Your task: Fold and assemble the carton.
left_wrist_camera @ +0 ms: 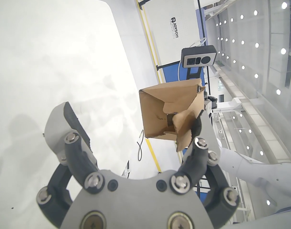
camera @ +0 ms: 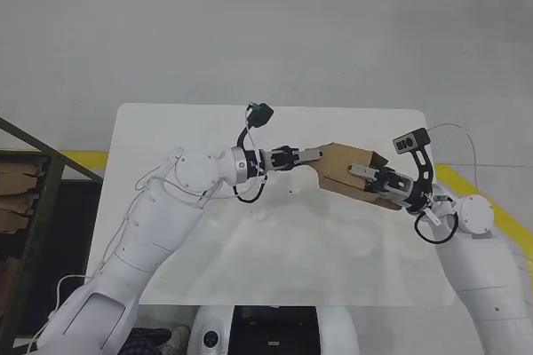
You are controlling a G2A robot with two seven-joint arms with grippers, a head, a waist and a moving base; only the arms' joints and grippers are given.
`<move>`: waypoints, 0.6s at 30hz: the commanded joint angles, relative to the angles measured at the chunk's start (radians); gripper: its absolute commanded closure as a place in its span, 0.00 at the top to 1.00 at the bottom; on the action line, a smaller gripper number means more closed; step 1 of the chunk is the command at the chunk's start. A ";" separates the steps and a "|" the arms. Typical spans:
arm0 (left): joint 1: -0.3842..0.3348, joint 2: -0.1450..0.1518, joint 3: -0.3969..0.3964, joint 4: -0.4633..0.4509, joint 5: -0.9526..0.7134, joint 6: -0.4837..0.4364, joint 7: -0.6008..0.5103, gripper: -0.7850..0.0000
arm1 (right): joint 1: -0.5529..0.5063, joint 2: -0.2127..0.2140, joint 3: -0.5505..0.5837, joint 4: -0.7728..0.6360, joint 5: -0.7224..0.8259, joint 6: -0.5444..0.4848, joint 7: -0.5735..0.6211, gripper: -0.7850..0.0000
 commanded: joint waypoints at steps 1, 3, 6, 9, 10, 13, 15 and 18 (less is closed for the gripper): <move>-0.003 -0.003 0.014 0.009 -0.009 -0.003 0.001 1.00 | 0.000 0.000 0.000 0.001 0.006 0.003 0.000 0.00; -0.009 -0.007 0.026 0.020 -0.018 -0.007 0.003 1.00 | 0.000 -0.001 -0.001 0.001 0.013 0.007 0.002 0.00; -0.021 -0.011 0.041 0.036 -0.027 -0.013 0.006 1.00 | 0.000 -0.001 0.000 0.002 0.017 0.007 0.003 0.00; -0.032 -0.013 0.044 0.044 -0.030 -0.016 0.008 1.00 | 0.001 -0.001 0.003 0.004 0.020 0.010 0.001 0.00; -0.034 -0.013 0.042 0.045 -0.030 -0.017 0.009 1.00 | 0.001 -0.001 0.004 0.005 0.019 0.009 0.000 0.00; -0.038 -0.012 0.037 0.044 -0.028 -0.019 0.009 1.00 | 0.001 -0.001 0.006 0.006 0.018 0.010 0.000 0.00; -0.038 -0.011 0.036 0.041 -0.026 -0.018 0.009 1.00 | 0.001 -0.001 0.007 0.007 0.019 0.011 -0.001 0.00; -0.035 -0.011 0.038 0.039 -0.021 -0.018 0.002 1.00 | 0.001 -0.002 0.007 0.006 0.018 0.011 0.000 0.00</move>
